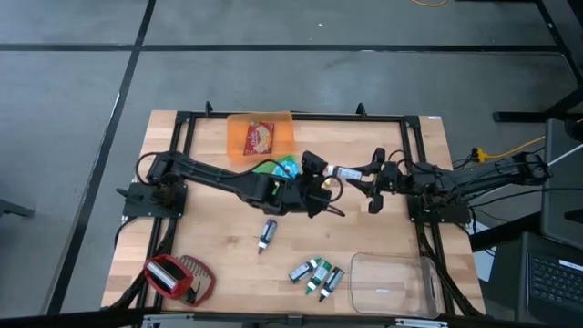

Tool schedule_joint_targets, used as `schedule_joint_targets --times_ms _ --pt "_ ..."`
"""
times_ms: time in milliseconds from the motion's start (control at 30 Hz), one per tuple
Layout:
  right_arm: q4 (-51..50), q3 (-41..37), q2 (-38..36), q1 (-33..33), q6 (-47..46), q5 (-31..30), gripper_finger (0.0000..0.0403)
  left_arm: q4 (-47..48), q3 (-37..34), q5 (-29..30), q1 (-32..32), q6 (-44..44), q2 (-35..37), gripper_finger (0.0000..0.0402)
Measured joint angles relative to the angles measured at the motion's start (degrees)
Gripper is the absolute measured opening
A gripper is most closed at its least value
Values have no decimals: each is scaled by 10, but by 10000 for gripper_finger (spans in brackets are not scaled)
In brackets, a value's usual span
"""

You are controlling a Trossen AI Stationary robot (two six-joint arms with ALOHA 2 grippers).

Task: Pick & Place Food Item
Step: Put the pink food coloring into the transparent bin

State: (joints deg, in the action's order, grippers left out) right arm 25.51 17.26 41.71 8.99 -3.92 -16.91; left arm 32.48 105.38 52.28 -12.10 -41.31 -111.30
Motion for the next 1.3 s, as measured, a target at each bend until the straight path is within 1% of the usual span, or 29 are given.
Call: schedule_joint_targets --times_ms 133,233,300,400,467,533,633,733,833,1067,1300 --pt "-18 0 0 0 -6 1 144 52 0 37 -18 60 20 209" --pt "-29 0 0 0 -23 29 141 101 0 48 -29 123 38 201" --pt "-30 0 0 0 -32 63 141 143 0 46 -36 169 49 196" --pt "-30 0 0 0 -49 135 144 195 0 41 -45 227 58 191" --pt "-31 0 0 0 -63 188 144 220 0 39 -50 254 58 189" --pt "-37 0 0 2 -90 217 141 238 0 38 -54 269 58 188" --pt "-76 0 0 22 -151 219 138 246 0 32 -57 275 58 187" --pt "-103 0 0 65 -187 218 140 245 0 18 -55 275 58 187" --pt "-101 0 1 118 -223 186 143 245 0 15 -53 276 58 185" --pt "-103 0 6 272 -295 41 144 243 0 -25 -53 284 58 185" --pt "-101 0 35 408 -390 -94 145 232 0 -36 -49 281 58 185"
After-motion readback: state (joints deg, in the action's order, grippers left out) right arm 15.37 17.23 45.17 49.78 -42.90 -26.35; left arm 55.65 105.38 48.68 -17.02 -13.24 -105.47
